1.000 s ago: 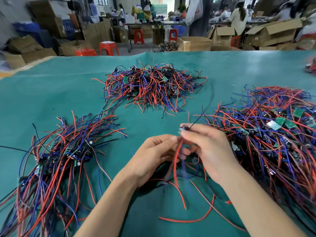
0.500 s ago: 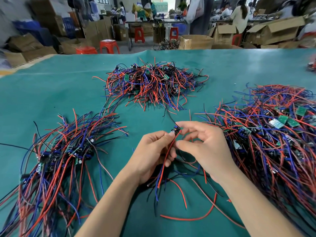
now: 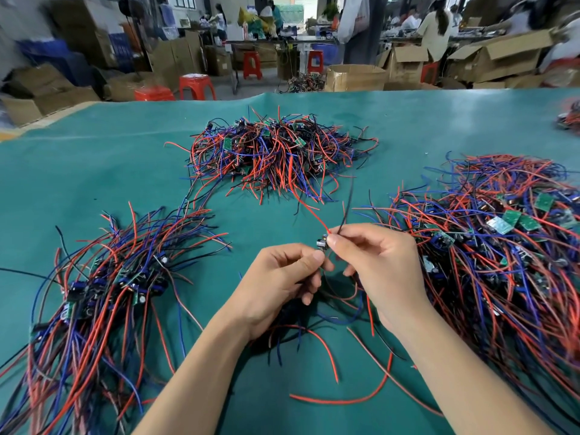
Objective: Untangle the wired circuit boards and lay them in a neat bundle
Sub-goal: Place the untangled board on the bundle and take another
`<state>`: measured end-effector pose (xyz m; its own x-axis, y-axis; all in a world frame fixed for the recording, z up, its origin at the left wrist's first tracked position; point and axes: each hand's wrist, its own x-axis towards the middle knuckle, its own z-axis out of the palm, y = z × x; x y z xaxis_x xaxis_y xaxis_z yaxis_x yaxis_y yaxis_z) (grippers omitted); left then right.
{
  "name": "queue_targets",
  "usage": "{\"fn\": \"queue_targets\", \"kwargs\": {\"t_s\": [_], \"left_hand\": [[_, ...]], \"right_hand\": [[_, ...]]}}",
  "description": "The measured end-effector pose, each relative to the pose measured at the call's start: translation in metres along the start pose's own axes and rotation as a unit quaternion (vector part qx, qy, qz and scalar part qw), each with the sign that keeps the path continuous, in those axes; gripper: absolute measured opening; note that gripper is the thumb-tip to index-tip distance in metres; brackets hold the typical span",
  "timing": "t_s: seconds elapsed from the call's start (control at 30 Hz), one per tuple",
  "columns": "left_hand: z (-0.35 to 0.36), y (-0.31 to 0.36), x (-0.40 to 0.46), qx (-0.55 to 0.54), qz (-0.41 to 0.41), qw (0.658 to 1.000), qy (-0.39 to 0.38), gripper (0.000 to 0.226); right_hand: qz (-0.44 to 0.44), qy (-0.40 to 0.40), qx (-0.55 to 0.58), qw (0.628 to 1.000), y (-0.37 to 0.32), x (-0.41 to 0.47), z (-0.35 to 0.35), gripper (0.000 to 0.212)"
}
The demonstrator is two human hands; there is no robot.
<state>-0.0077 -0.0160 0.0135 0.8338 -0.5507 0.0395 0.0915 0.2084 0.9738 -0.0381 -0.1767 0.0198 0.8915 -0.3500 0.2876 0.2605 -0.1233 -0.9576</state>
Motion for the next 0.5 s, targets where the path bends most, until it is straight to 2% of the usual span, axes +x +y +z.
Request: {"fn": "queue_targets", "kwargs": {"t_s": [0.2, 0.27, 0.4, 0.5], "left_hand": [[-0.001, 0.000, 0.000, 0.011, -0.014, 1.000, -0.015, 0.005], [-0.001, 0.002, 0.000, 0.004, -0.024, 0.999, -0.020, 0.010], [0.002, 0.002, 0.000, 0.024, -0.026, 0.999, -0.010, 0.034], [0.004, 0.002, 0.000, 0.053, -0.010, 0.999, -0.010, 0.033]], "right_hand": [[0.003, 0.017, -0.008, 1.000, 0.006, 0.002, 0.000, 0.015], [-0.002, 0.020, -0.028, 0.999, 0.006, 0.001, 0.001, 0.019], [-0.025, 0.004, -0.083, 0.996, 0.007, -0.002, 0.005, 0.020], [-0.049, -0.003, -0.114, 0.992, 0.004, -0.005, 0.010, 0.026]]}}
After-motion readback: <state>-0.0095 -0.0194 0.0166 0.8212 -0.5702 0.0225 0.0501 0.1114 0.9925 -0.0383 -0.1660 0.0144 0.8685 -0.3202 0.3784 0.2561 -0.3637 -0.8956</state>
